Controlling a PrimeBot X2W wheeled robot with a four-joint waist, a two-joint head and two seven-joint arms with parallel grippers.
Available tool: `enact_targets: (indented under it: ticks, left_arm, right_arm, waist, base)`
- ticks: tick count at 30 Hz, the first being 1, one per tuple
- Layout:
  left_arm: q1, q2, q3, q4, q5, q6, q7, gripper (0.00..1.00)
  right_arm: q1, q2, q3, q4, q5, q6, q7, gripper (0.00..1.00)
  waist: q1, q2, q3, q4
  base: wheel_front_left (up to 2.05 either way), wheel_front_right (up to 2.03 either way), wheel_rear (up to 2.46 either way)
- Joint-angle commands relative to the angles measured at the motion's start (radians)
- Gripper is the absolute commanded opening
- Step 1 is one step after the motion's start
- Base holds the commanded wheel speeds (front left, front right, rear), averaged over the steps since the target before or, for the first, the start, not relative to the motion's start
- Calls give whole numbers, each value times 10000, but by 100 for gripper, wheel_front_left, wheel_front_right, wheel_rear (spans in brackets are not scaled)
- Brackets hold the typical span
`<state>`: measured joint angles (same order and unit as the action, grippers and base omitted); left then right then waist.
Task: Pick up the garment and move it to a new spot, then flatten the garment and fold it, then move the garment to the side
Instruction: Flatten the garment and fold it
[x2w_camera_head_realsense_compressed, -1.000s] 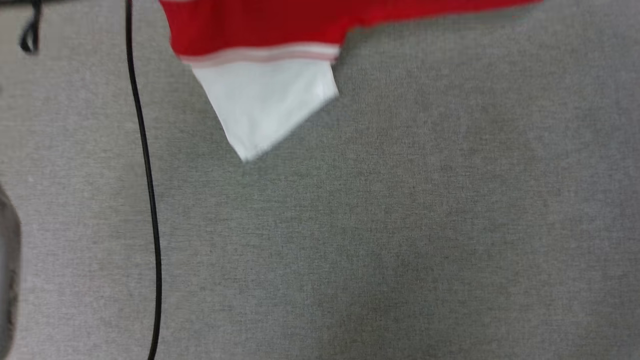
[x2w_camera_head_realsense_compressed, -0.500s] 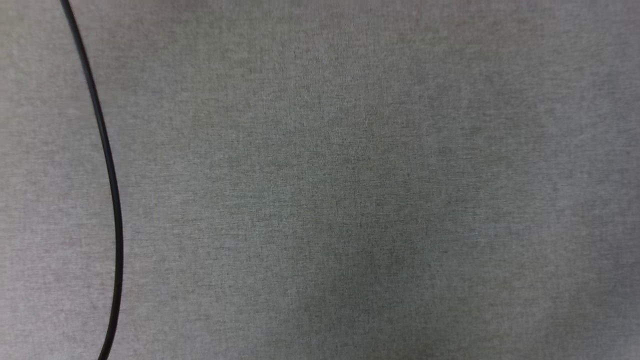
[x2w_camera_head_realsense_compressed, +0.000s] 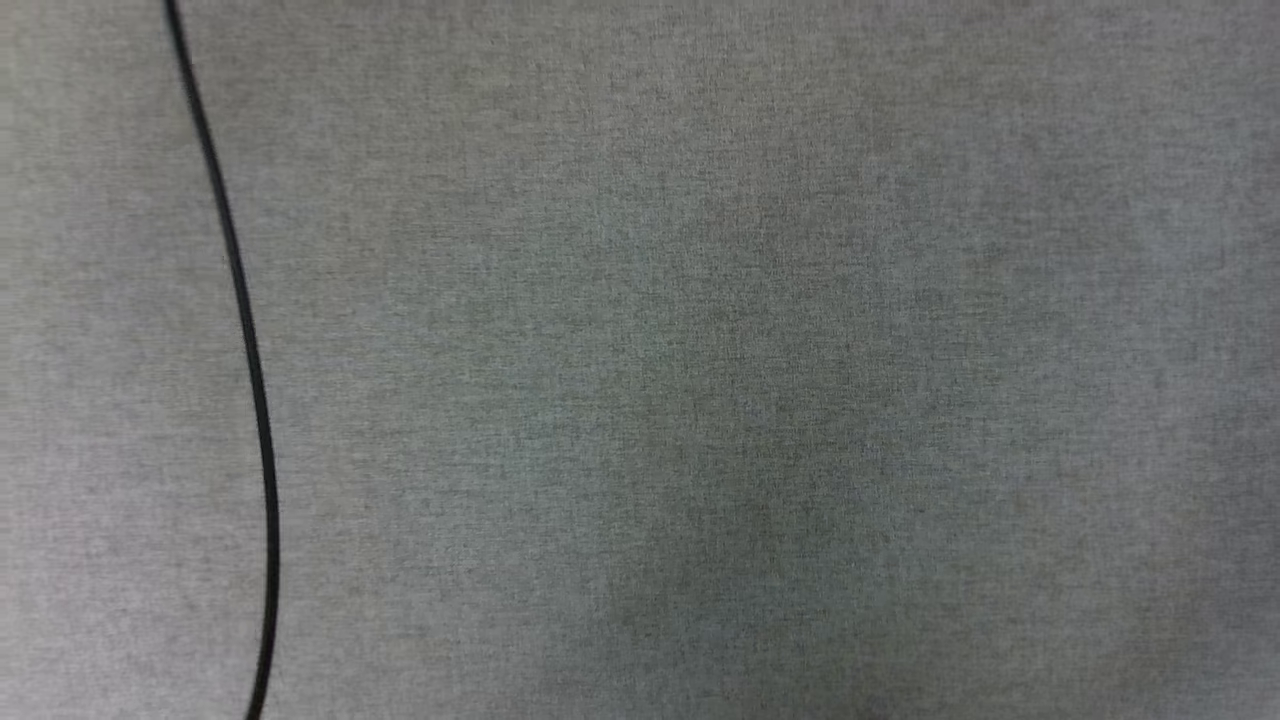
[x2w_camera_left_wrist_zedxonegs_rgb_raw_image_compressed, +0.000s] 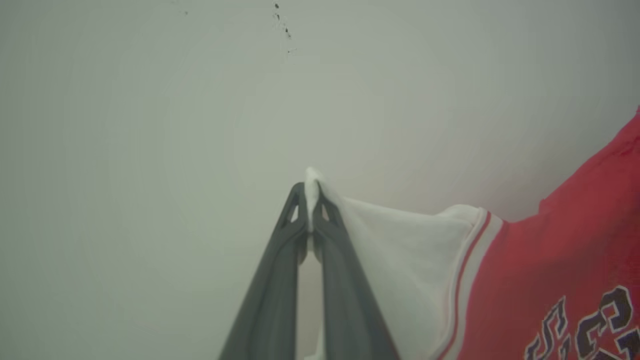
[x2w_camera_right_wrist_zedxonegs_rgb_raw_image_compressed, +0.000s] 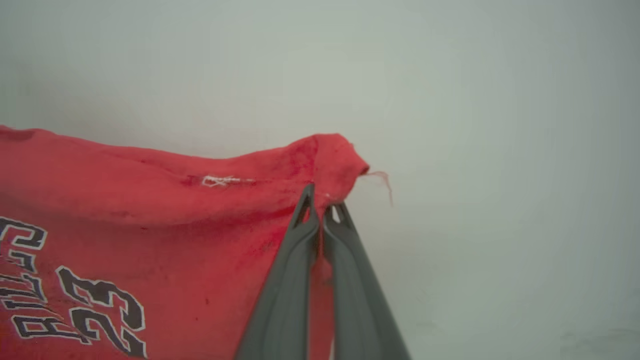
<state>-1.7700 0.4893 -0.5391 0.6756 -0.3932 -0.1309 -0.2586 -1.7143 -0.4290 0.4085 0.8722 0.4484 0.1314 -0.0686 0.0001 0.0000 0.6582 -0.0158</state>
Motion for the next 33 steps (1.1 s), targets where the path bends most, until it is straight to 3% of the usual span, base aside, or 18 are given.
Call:
enact_targets:
  ticks: [1, 8, 17, 24, 33]
  left_arm:
    - [321, -24, -35, -67, -33, 20, -45, 0]
    - [2923, -17, 339, -1394, -194, 296, -76, 0]
    - [7097, 605, 666, -3508, -497, 945, -73, 0]
    - [10337, 1043, 724, -4782, -944, 1671, -43, 0]
    - [14070, 1287, 483, -5593, -1843, 2292, 138, 0]
  right_arm:
    - [228, 33, 138, 34, 83, -16, -112, 0]
    - [1988, -179, 1015, -76, 1145, -16, -628, 0]
    - [5141, -875, 2138, -1361, 2545, -16, -818, 0]
    - [7675, -1385, 2537, -2217, 3290, -16, -848, 0]
    - [10758, -1734, 2645, -3028, 3739, -16, -798, 0]
  waist:
    - [-1, 0, -109, 40]
    - [-1, 0, -852, 186]
    - [-1, 0, -2222, 211]
    - [-1, 0, -3334, 237]
    - [-1, 0, -4773, 274]
  base:
    - [0, 0, 0]
    - [0, 0, 0]
    - [0, 0, 0]
    - [0, 0, 0]
    - [0, 0, 0]
